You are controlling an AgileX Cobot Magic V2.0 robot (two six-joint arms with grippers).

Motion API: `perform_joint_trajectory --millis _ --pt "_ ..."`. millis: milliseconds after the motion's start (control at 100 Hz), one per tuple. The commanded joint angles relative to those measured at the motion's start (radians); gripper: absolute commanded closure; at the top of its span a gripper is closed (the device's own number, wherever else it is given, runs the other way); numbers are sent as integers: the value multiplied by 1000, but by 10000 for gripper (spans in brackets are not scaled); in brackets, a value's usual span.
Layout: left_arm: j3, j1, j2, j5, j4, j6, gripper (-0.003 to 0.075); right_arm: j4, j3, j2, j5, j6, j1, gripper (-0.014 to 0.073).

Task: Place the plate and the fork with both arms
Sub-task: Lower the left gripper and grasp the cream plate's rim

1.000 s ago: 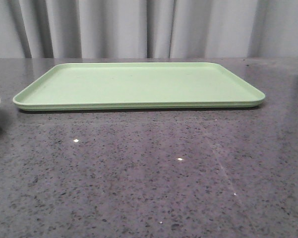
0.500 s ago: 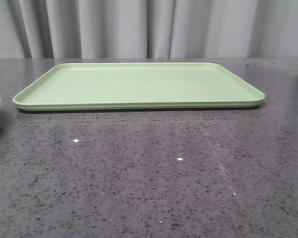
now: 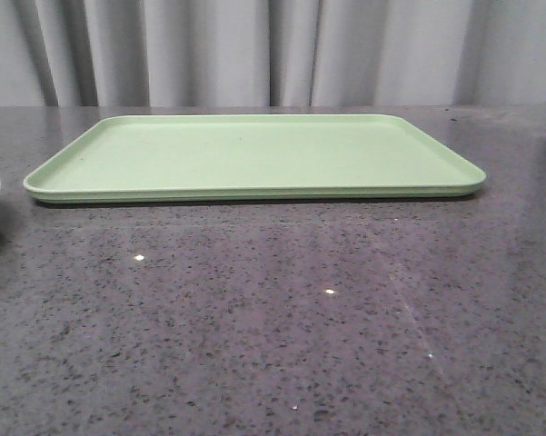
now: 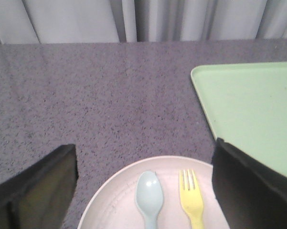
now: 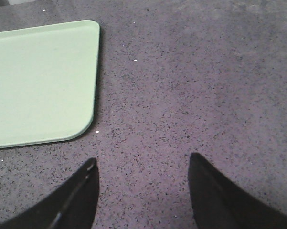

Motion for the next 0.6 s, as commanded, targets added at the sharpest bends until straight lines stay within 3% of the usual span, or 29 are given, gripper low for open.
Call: perform_joint_trajectory --millis 0,260,590 --pt "-65 4 20 27 44 -6 156 -9 -33 9 -74 -3 -3 165" --pt "-134 5 42 235 375 -263 156 -9 -33 9 -68 -3 -3 165" --pt "-135 5 173 336 353 -279 156 -9 -33 9 -60 -3 -3 165"
